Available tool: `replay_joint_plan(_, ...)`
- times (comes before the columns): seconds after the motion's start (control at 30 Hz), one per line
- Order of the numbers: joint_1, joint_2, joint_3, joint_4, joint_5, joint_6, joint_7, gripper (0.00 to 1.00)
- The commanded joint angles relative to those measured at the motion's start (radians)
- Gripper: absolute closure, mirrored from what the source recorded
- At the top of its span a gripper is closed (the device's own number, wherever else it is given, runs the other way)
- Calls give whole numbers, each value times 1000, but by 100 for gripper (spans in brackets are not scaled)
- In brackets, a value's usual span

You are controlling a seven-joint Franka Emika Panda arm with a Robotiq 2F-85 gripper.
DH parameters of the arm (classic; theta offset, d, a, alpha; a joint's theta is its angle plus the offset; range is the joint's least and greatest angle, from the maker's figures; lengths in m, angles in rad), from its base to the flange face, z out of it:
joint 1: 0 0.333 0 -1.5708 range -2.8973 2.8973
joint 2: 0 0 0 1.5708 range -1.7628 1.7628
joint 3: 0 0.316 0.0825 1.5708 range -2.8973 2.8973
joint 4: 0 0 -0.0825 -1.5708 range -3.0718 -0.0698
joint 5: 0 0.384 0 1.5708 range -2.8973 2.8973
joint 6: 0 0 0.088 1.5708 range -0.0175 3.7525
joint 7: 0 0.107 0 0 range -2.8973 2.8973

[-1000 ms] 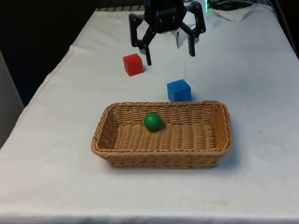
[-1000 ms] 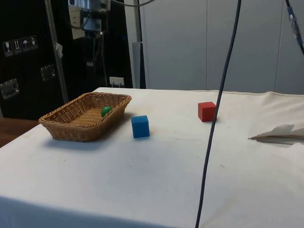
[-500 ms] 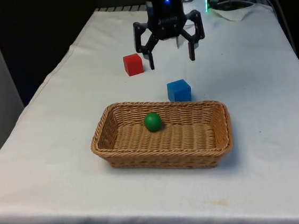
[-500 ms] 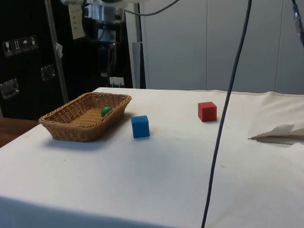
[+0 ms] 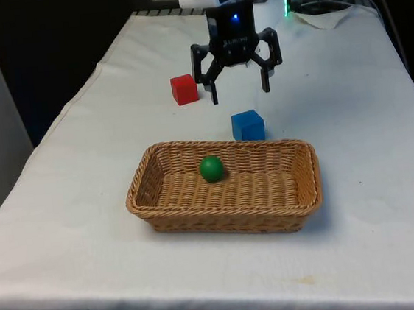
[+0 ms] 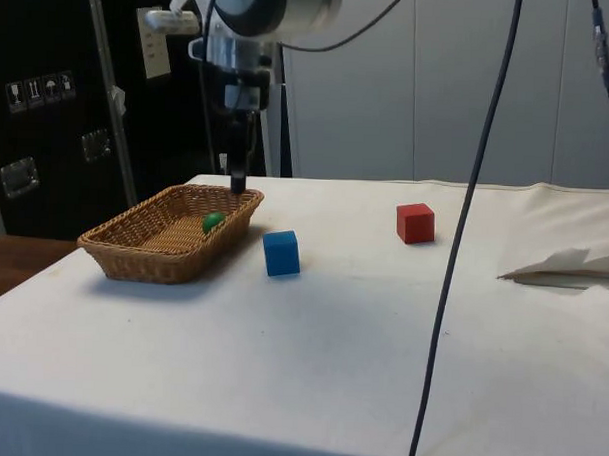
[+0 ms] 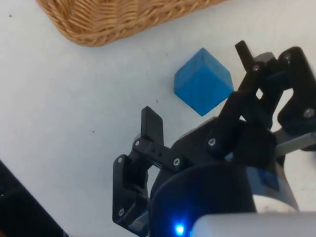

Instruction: Place all non-red objects into the basket.

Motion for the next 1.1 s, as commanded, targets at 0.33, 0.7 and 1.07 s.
replay_joint_plan(0.33,-4,-6,19,-92,25,89,-70,0)
replay_joint_plan(0.7,-2,4,44,-106,23,96,-72,0)
replay_joint_plan(1.07,-11,23,64,-106,39,86,-86,0)
